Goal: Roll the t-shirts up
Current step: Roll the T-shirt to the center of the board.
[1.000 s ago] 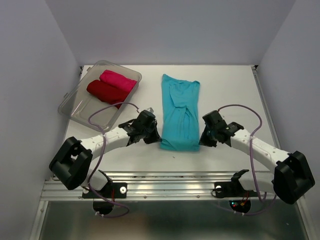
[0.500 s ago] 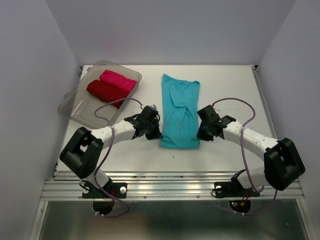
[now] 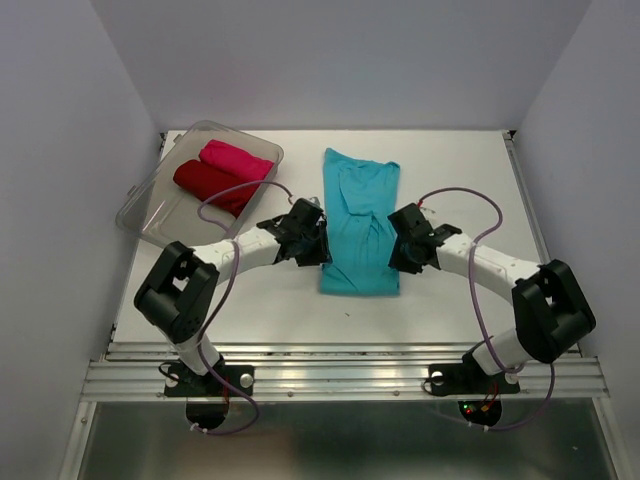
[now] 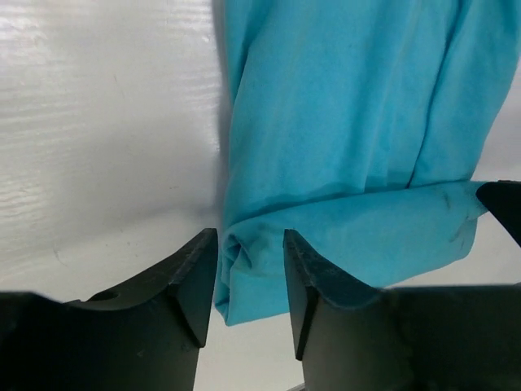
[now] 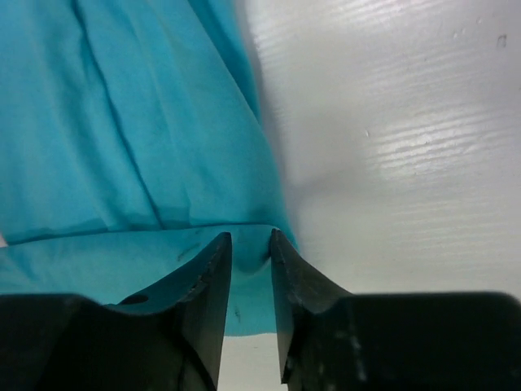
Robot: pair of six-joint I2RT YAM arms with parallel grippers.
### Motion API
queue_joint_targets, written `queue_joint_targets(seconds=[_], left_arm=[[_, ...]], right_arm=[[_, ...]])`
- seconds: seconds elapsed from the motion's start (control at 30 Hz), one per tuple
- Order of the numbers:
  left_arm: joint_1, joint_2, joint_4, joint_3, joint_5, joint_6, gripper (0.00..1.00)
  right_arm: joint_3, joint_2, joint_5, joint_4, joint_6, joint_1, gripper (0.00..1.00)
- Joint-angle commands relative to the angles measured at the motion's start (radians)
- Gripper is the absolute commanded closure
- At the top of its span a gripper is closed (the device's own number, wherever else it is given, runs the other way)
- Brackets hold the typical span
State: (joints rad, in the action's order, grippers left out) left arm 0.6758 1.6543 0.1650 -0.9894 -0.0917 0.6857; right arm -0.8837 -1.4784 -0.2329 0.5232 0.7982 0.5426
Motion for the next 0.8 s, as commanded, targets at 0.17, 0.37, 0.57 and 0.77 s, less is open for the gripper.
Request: queue_joint_targets(seconds=[0.17, 0.37, 0.57, 0.77], left_arm=[[-0.005, -0.091, 0.048, -0.078, 0.064, -0.045, 0.51], [0.016, -0.143, 0.022, -0.032, 0.020, -0.034, 0.88], [0.047, -0.099, -0.056, 0.006, -0.088, -0.020, 1.00], [0.045, 0.047, -0.065, -0.037, -0.102, -0.041, 1.00]], right_arm=[[-0.063, 0.141, -0.037, 0.049, -0.031, -0.006, 0.59], [0.025, 0.201, 0.136, -0.032, -0.019, -0.006, 0.93], [0.103, 0.184, 0.218, -0.132, 0.027, 0.030, 0.99], [0.094, 0.106, 0.052, -0.129, 0.047, 0.020, 0.98]])
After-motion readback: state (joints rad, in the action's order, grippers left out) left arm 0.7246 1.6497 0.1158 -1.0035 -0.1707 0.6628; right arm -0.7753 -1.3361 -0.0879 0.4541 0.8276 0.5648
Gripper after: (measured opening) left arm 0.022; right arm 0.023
